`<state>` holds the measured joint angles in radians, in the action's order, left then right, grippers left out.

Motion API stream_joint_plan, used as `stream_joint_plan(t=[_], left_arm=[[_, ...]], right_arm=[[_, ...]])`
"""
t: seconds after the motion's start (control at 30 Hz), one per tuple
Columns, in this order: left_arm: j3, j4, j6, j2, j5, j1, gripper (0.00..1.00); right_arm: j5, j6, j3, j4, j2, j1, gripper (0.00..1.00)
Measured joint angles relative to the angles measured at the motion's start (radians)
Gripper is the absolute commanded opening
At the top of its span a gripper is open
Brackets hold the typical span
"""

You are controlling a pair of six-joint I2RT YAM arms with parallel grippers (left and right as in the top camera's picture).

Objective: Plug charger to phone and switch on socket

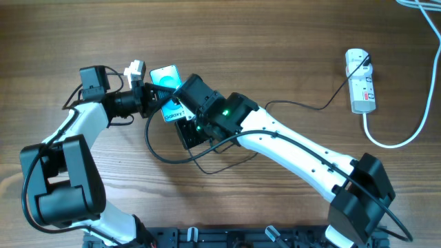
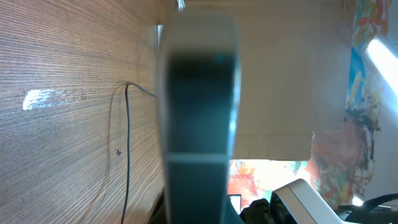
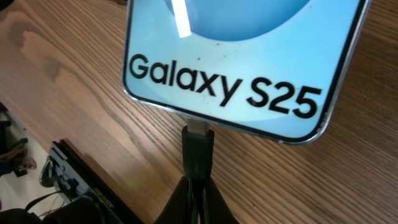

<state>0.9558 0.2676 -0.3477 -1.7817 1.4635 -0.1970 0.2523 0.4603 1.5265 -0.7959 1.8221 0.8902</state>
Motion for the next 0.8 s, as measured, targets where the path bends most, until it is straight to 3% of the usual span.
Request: stream_joint_plan(t=[0.5, 0.8], left_arm=[[0.000, 0.000, 0.000, 0.000, 0.000, 0.000, 0.04], [0.000, -0.003, 0.000, 0.000, 0.000, 0.000, 0.04]], right_arm=[[-0.017, 0.000, 0.000, 0.000, 0.003, -0.001, 0.04], [0.073, 0.000, 0.000, -0.008, 0.005, -0.040, 0.04]])
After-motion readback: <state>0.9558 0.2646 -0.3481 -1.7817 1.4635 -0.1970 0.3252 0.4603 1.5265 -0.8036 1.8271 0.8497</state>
